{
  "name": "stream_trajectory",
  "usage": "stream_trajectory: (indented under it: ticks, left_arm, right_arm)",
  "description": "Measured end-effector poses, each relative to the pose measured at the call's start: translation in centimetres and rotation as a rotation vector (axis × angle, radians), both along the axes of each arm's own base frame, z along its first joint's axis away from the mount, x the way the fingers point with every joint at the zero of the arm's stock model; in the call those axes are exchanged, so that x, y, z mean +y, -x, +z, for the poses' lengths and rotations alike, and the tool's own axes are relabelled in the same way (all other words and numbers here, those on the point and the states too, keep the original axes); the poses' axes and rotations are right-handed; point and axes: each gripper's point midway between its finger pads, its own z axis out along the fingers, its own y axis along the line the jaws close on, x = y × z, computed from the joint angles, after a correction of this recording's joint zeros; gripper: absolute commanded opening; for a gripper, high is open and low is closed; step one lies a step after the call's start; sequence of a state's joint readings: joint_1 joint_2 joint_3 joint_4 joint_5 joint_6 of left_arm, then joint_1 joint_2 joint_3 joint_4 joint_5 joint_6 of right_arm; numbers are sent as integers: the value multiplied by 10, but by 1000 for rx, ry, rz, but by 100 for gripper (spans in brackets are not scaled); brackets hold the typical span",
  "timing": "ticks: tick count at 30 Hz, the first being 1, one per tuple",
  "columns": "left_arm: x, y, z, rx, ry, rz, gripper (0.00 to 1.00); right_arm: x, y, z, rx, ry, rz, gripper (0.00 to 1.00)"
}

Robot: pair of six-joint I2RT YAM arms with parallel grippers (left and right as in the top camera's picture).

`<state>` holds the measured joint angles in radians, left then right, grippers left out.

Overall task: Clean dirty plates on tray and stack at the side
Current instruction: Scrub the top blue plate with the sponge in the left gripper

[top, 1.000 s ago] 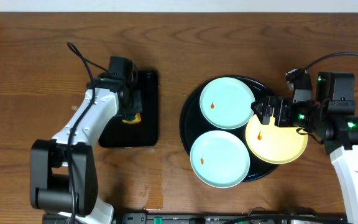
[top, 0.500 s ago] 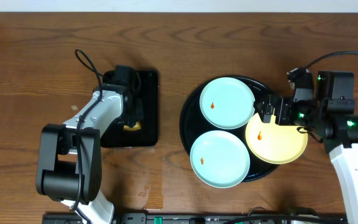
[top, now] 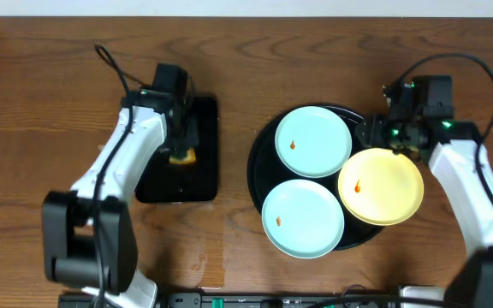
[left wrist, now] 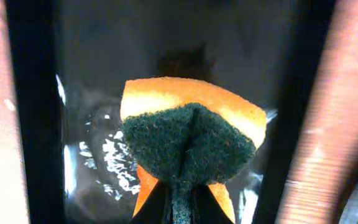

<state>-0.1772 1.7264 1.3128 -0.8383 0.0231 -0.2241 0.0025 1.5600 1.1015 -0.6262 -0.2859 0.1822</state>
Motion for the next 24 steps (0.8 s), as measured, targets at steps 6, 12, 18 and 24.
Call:
stream_trajectory:
  ticks: [6,12,18,24]
  left_arm:
    - [-35,-8,46,-122,36,-84,7]
    - [-85,-7,55,-170,110,-185,7]
    - [-129,-10,66,-238,196,-230,7]
    - [-172,-12,81,-313,287,-255,8]
  right_arm:
    - [-2,-22,-44,35,10,-6,31]
    - [2,-26,-85,79,37,73,36]
    - [17,-25,-101,78,67,182,35]
    - [24,-30,-107,58,88,231,25]
